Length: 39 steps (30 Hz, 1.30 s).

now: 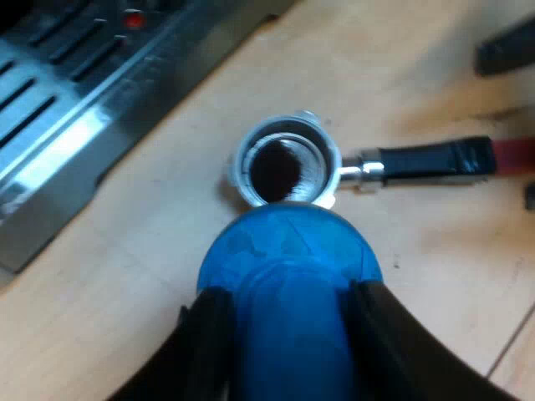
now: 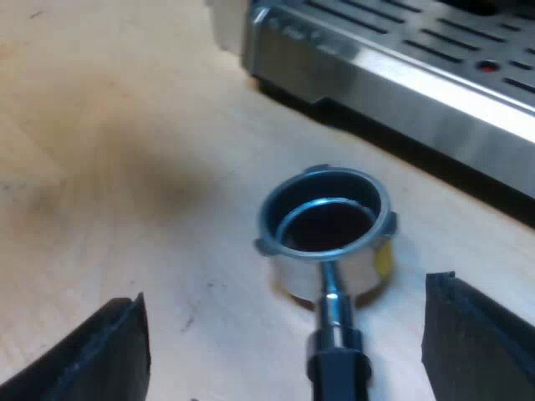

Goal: Grind coffee beans and then tamp

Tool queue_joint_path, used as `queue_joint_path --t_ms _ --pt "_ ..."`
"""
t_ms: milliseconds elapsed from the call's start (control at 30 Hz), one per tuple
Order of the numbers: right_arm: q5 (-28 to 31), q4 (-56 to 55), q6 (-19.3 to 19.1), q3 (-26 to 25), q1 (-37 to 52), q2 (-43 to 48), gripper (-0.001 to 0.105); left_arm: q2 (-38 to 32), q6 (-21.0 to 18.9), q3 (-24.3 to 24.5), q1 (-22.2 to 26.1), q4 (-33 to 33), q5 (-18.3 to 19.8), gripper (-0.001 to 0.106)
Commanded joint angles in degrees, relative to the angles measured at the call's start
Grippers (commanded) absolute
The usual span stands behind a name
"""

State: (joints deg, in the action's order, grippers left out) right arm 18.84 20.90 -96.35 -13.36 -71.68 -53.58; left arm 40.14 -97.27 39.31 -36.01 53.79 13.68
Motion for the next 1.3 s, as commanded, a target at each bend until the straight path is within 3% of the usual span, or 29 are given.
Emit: queue_joint_path --t_ms 33,267,500,600,733,1300 --pt "0.5 3.0 0.2 1.4 0.1 0.3 0.069 1.3 -0.3 0.3 -1.2 -1.2 0.3 0.000" --pt "0.2 2.9 0.2 1.7 0.1 0.3 0.069 6.5 -0.2 0.9 -3.7 -3.5 0.3 0.000" --pt "0.2 2.9 1.9 1.7 0.1 0.3 0.069 13.5 3.0 4.4 -8.5 -3.5 -1.3 0.000" --pt "0.2 2.9 2.2 1.7 0.1 0.3 0.069 15.0 3.6 5.2 -8.7 -3.5 -1.5 0.000" --pt "0.2 2.9 2.2 1.7 0.1 0.3 0.069 22.0 6.1 8.0 -8.7 -3.7 -1.5 0.000" --pt "0.2 2.9 2.2 1.7 0.1 0.3 0.069 31.6 6.3 8.1 -8.7 -9.6 -1.5 0.000"
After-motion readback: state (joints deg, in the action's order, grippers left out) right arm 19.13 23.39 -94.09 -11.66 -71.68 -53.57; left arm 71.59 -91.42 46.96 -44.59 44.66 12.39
